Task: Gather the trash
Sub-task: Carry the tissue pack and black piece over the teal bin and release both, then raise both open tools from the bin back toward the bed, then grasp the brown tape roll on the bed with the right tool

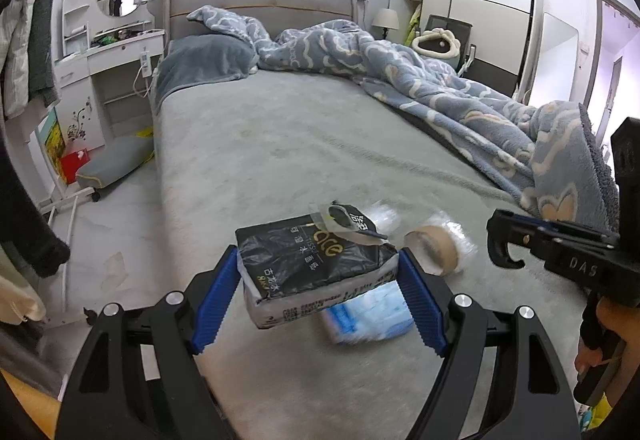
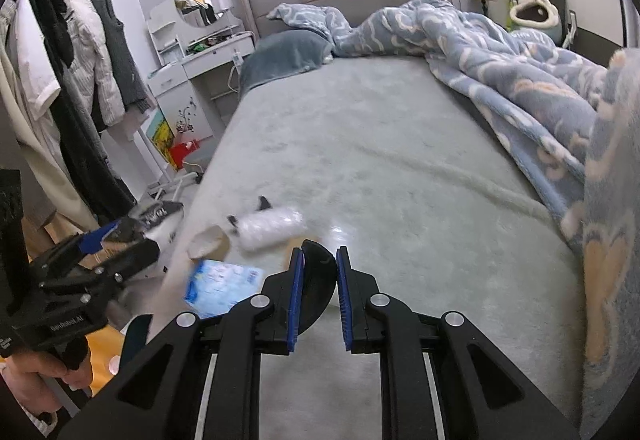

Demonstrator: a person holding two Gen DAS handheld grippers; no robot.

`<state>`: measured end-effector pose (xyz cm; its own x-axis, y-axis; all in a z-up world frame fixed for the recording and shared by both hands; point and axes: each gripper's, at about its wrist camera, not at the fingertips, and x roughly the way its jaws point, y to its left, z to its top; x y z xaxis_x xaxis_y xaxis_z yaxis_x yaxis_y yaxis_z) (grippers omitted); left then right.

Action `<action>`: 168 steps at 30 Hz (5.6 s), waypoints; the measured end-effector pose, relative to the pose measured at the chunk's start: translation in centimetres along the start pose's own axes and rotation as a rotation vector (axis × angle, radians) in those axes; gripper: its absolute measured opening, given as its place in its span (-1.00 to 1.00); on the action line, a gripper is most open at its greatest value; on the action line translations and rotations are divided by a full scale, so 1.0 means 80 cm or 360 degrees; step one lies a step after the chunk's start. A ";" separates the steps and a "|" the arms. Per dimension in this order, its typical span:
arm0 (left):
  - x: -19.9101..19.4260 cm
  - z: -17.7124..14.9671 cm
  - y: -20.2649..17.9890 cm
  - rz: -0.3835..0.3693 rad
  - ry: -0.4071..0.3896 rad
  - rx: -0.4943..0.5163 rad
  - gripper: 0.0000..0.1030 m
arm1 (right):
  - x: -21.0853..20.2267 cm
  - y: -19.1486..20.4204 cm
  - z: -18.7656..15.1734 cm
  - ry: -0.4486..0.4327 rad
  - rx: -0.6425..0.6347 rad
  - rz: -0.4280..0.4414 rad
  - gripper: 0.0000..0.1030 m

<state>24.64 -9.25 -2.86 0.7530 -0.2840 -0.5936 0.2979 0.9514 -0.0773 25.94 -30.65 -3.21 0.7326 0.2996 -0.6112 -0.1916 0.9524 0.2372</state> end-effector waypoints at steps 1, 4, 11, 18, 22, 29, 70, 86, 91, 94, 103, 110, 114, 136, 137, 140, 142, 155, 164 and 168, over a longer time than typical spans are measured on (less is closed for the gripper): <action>-0.001 -0.003 0.007 0.0006 0.0018 -0.0009 0.55 | 0.001 0.006 0.000 -0.0002 -0.0003 0.0008 -0.68; -0.006 -0.014 0.027 0.0023 0.0067 -0.0035 0.55 | 0.004 0.025 0.002 0.0002 -0.0011 0.0028 -0.68; -0.017 -0.044 0.081 0.0084 0.0176 -0.0091 0.55 | 0.013 0.081 0.008 -0.0022 -0.0081 0.0078 -0.68; -0.019 -0.075 0.130 0.0106 0.0321 -0.0167 0.55 | 0.031 0.136 0.004 0.0011 -0.0144 0.0152 -0.68; -0.017 -0.099 0.161 0.0114 0.0434 -0.0230 0.55 | 0.041 0.170 0.000 0.0036 -0.0188 0.0208 -0.68; -0.013 -0.136 0.199 0.0157 0.0604 -0.0254 0.55 | 0.063 0.219 -0.010 0.0108 -0.0234 0.0290 -0.68; -0.054 -0.233 0.288 0.0018 0.0945 -0.0490 0.71 | 0.172 0.352 -0.129 0.0638 -0.0317 0.0369 -0.68; -0.107 -0.187 0.316 0.0076 0.0514 -0.0397 0.48 | 0.222 0.368 -0.169 0.0845 -0.0364 0.0322 -0.68; -0.125 -0.174 0.323 0.0056 0.0385 -0.0412 0.36 | 0.236 0.370 -0.188 0.0921 -0.0381 0.0299 -0.68; -0.137 -0.165 0.326 0.0050 0.0298 -0.0425 0.32 | 0.245 0.372 -0.203 0.0976 -0.0398 0.0280 -0.68; -0.160 -0.148 0.324 0.0058 0.0139 -0.0388 0.28 | 0.271 0.377 -0.241 0.1155 -0.0466 0.0231 -0.67; -0.175 -0.128 0.314 0.0063 0.0026 -0.0340 0.28 | 0.274 0.358 -0.260 0.1267 -0.0480 0.0150 -0.50; -0.182 -0.115 0.301 0.0094 -0.0040 -0.0280 0.29 | 0.266 0.361 -0.256 0.1242 -0.0499 0.0158 -0.07; -0.173 -0.038 0.225 0.0047 -0.0229 -0.0290 0.58 | 0.128 0.321 -0.112 0.0620 -0.0529 0.0359 0.41; -0.169 -0.037 0.220 0.0044 -0.0226 -0.0285 0.60 | 0.123 0.316 -0.105 0.0587 -0.0526 0.0356 0.41; -0.157 -0.032 0.208 0.0044 -0.0209 -0.0263 0.62 | 0.108 0.294 -0.084 0.0498 -0.0491 0.0344 0.41; -0.147 -0.029 0.199 0.0046 -0.0194 -0.0251 0.64 | 0.103 0.281 -0.073 0.0459 -0.0476 0.0328 0.41; -0.098 -0.007 0.160 -0.0009 -0.0118 -0.0183 0.69 | 0.073 0.197 -0.010 0.0261 -0.0407 0.0202 0.41; -0.062 0.005 0.151 -0.0019 -0.0072 -0.0182 0.69 | 0.071 0.130 0.015 0.0188 -0.0315 0.0073 0.27; -0.044 0.005 0.150 -0.0040 -0.0018 -0.0216 0.69 | 0.068 0.110 0.020 0.0160 -0.0289 0.0011 0.18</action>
<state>25.81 3.11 -1.40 0.7531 -0.3088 -0.5809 0.2353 0.9510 -0.2004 29.27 -20.76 -3.27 0.6635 0.3016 -0.6847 -0.3178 0.9421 0.1070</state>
